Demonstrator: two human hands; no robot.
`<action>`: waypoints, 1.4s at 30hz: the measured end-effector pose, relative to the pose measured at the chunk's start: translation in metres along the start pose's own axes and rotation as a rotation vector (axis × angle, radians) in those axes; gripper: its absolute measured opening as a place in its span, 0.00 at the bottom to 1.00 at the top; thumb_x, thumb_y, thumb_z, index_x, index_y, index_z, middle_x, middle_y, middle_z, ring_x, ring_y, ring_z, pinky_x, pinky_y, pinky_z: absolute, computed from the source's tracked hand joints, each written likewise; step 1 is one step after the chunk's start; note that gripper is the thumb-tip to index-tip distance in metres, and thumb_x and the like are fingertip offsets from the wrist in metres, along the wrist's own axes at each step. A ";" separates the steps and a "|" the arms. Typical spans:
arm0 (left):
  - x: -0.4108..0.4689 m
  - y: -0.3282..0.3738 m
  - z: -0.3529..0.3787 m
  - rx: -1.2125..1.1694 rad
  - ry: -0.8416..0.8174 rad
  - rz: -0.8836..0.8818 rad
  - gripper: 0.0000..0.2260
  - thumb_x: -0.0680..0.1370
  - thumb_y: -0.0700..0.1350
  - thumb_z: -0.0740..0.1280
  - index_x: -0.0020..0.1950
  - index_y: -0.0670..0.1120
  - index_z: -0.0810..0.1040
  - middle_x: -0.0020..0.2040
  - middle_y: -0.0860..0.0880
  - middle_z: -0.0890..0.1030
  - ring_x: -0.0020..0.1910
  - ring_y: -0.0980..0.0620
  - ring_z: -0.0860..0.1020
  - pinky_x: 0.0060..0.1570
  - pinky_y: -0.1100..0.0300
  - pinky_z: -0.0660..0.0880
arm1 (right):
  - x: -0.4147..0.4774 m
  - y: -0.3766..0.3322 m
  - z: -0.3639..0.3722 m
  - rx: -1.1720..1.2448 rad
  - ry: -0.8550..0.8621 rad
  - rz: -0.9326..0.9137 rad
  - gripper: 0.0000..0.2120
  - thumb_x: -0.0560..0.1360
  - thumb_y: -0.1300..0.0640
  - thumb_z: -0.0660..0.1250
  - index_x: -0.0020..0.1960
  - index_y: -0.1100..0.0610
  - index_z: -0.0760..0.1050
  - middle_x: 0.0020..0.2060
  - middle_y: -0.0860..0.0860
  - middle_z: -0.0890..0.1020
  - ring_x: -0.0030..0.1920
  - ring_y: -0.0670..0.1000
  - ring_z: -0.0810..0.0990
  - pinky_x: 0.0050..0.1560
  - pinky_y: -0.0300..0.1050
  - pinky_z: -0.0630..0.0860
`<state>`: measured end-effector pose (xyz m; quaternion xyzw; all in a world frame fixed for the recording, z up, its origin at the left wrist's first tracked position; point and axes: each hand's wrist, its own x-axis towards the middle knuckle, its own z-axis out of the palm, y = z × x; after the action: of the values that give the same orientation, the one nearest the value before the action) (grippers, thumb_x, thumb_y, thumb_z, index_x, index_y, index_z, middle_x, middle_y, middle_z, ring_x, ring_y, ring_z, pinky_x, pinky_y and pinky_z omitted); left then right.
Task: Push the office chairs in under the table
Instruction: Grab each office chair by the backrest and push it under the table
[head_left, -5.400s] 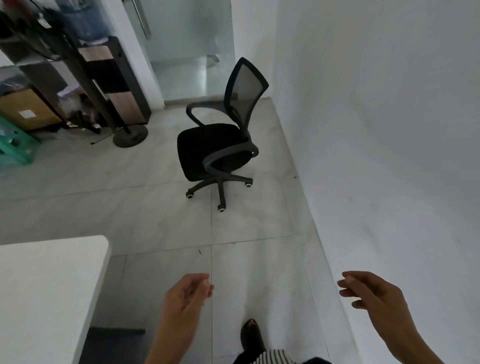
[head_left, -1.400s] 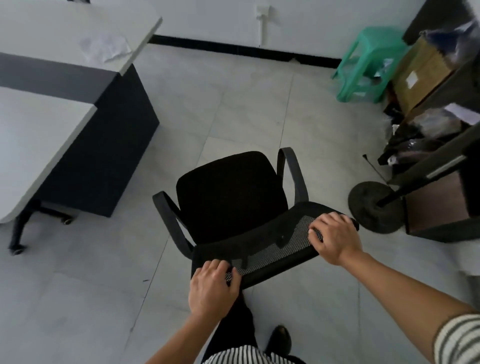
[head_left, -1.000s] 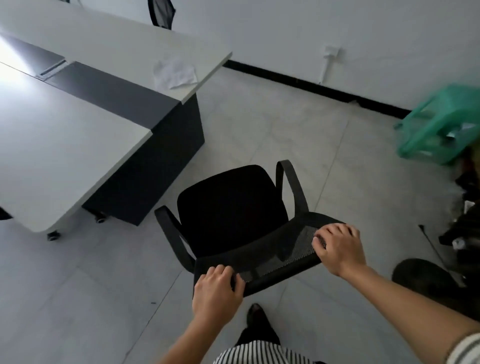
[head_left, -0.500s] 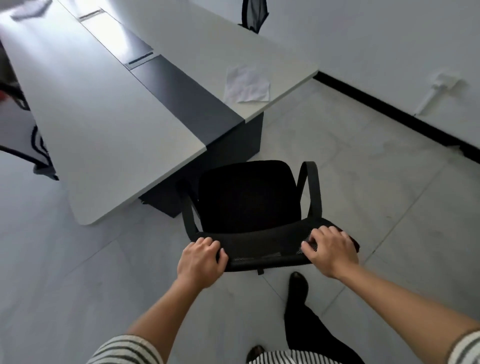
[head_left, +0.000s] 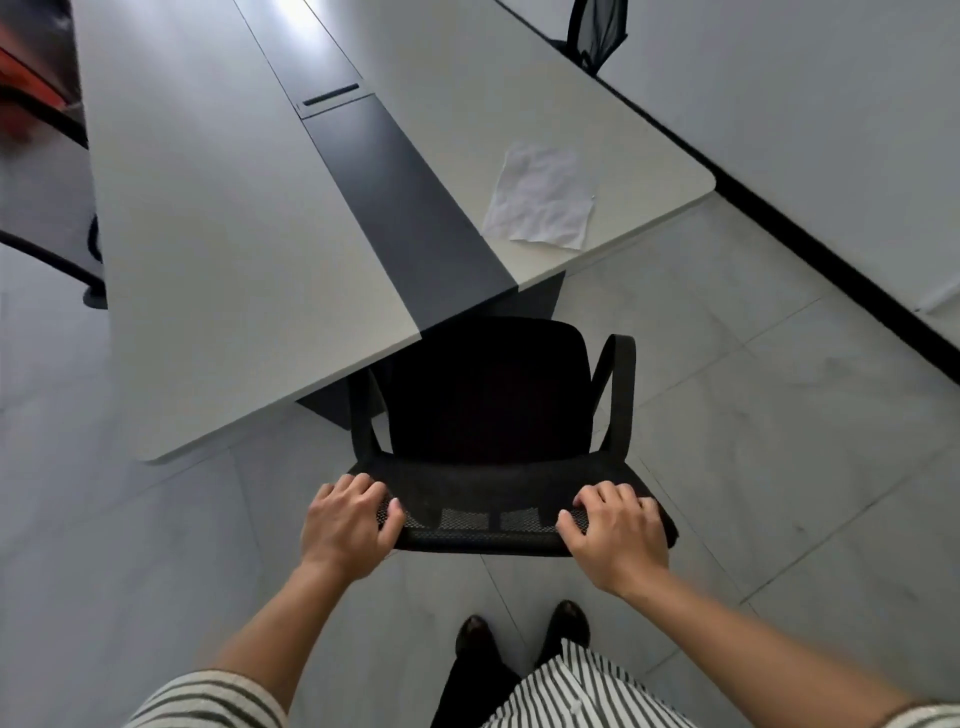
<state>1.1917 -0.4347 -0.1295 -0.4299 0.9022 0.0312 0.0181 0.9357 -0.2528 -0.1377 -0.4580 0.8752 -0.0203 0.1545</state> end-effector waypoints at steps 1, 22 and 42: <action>0.004 -0.001 -0.001 -0.002 -0.006 -0.008 0.17 0.73 0.55 0.55 0.39 0.48 0.80 0.38 0.51 0.80 0.38 0.49 0.78 0.40 0.56 0.75 | 0.004 -0.001 -0.001 0.001 0.005 -0.003 0.22 0.73 0.38 0.51 0.53 0.48 0.77 0.50 0.46 0.80 0.53 0.50 0.75 0.55 0.48 0.68; 0.010 0.123 -0.011 -0.192 -0.131 -0.225 0.23 0.76 0.63 0.48 0.53 0.53 0.77 0.50 0.54 0.79 0.50 0.54 0.75 0.53 0.57 0.69 | 0.106 0.100 -0.049 -0.061 0.171 -0.251 0.20 0.70 0.43 0.53 0.39 0.52 0.81 0.39 0.46 0.84 0.42 0.51 0.81 0.47 0.48 0.74; -0.010 0.181 -0.040 -0.740 0.068 -0.575 0.12 0.76 0.53 0.62 0.54 0.49 0.78 0.48 0.53 0.80 0.48 0.55 0.77 0.50 0.57 0.75 | 0.144 0.086 -0.093 0.139 -0.249 -0.460 0.09 0.76 0.48 0.64 0.53 0.48 0.80 0.44 0.44 0.83 0.45 0.45 0.80 0.47 0.45 0.78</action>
<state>1.0573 -0.3156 -0.0815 -0.6406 0.6750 0.3304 -0.1578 0.7635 -0.3292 -0.1004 -0.6320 0.7189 -0.0585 0.2835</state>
